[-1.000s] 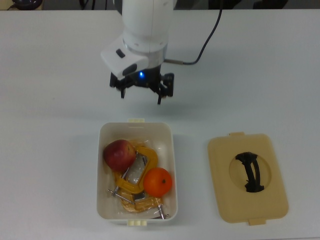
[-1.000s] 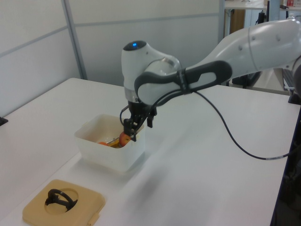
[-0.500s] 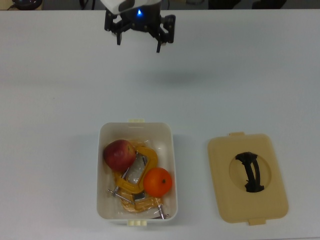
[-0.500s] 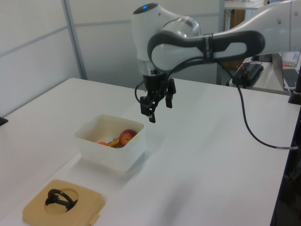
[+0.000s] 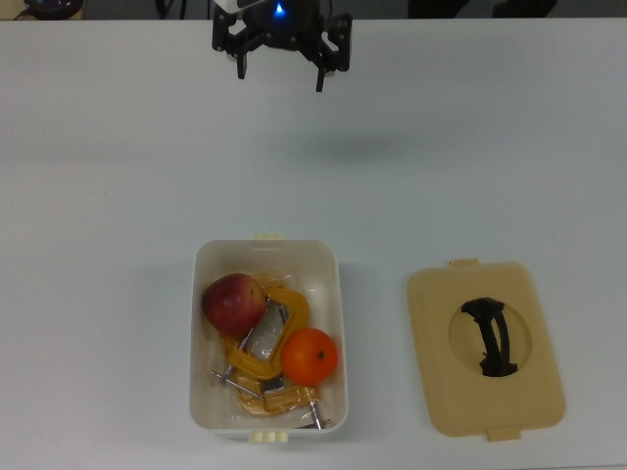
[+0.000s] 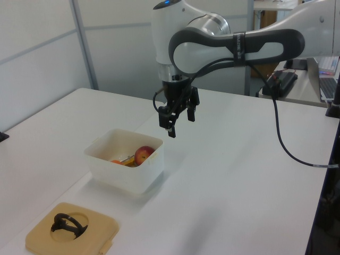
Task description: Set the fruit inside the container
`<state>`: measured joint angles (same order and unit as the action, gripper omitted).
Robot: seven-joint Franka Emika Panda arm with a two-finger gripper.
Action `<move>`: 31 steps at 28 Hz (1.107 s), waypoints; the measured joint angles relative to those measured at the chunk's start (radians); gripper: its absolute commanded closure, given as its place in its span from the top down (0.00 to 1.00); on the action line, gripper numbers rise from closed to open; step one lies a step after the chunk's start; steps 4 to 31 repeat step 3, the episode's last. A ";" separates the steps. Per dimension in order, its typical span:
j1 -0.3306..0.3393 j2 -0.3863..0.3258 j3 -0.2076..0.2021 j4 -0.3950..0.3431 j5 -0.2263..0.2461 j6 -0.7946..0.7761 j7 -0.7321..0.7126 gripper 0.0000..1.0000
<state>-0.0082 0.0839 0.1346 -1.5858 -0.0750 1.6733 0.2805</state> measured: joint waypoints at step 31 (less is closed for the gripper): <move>0.000 -0.013 0.000 0.000 0.000 0.000 0.000 1.00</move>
